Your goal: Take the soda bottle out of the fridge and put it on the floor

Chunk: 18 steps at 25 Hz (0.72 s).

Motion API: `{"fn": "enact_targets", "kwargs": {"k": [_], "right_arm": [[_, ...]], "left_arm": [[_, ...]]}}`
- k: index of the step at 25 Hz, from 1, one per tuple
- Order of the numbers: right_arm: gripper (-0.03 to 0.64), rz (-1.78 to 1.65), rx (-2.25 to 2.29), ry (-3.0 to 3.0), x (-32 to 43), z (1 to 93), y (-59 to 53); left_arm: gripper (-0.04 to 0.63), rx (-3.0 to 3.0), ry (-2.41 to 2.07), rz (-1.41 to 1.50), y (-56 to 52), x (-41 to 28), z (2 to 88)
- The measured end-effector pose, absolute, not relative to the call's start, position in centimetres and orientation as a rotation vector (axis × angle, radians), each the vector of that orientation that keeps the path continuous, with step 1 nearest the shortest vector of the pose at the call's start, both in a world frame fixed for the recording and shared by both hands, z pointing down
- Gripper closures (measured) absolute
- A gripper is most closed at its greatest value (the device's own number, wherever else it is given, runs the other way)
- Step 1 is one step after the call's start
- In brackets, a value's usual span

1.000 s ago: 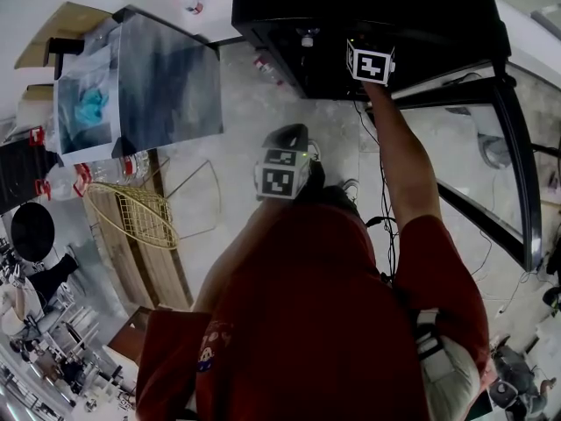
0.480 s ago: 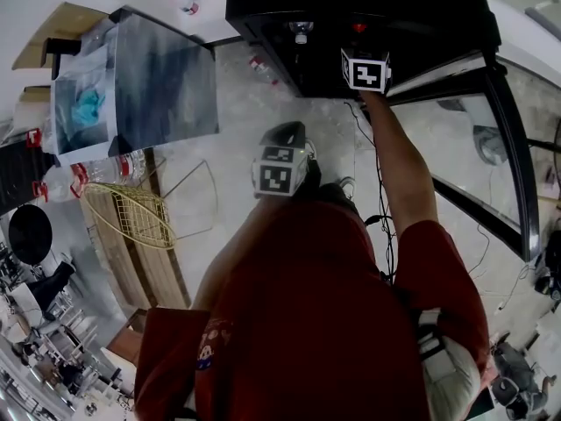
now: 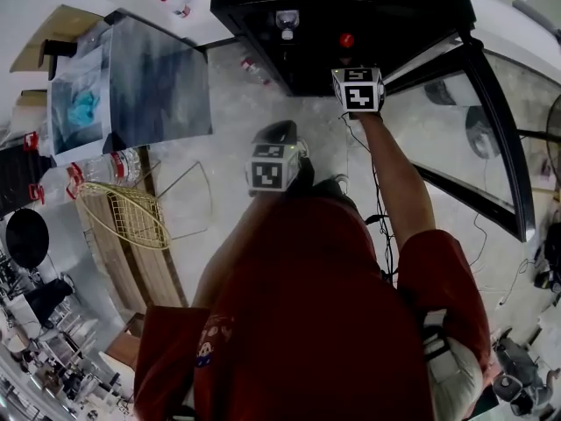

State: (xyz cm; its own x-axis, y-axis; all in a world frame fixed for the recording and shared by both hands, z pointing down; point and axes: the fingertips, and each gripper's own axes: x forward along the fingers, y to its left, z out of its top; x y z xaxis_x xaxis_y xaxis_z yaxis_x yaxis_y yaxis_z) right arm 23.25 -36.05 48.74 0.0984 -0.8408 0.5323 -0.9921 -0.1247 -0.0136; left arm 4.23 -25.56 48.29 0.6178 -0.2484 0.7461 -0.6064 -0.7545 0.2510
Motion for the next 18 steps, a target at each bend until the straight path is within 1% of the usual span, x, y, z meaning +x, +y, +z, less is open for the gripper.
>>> {"fn": "enact_targets", "kwargs": {"k": [6, 12, 18], "right_arm": [[0.319, 0.601, 1.940, -1.880, 19.7, 48.1, -30.5], [0.319, 0.739, 2.006, -1.883, 17.6, 47.4, -22.9], [0.319, 0.792, 2.006, -1.883, 15.8, 47.0, -14.9]], "left_arm": [[0.595, 2.344, -0.700, 0.954, -23.6, 3.9, 48.1], [0.595, 2.292, -0.766, 0.943, -21.3, 2.2, 49.0], [0.594, 2.247, -0.833, 0.955, -18.5, 0.4, 49.7]]}}
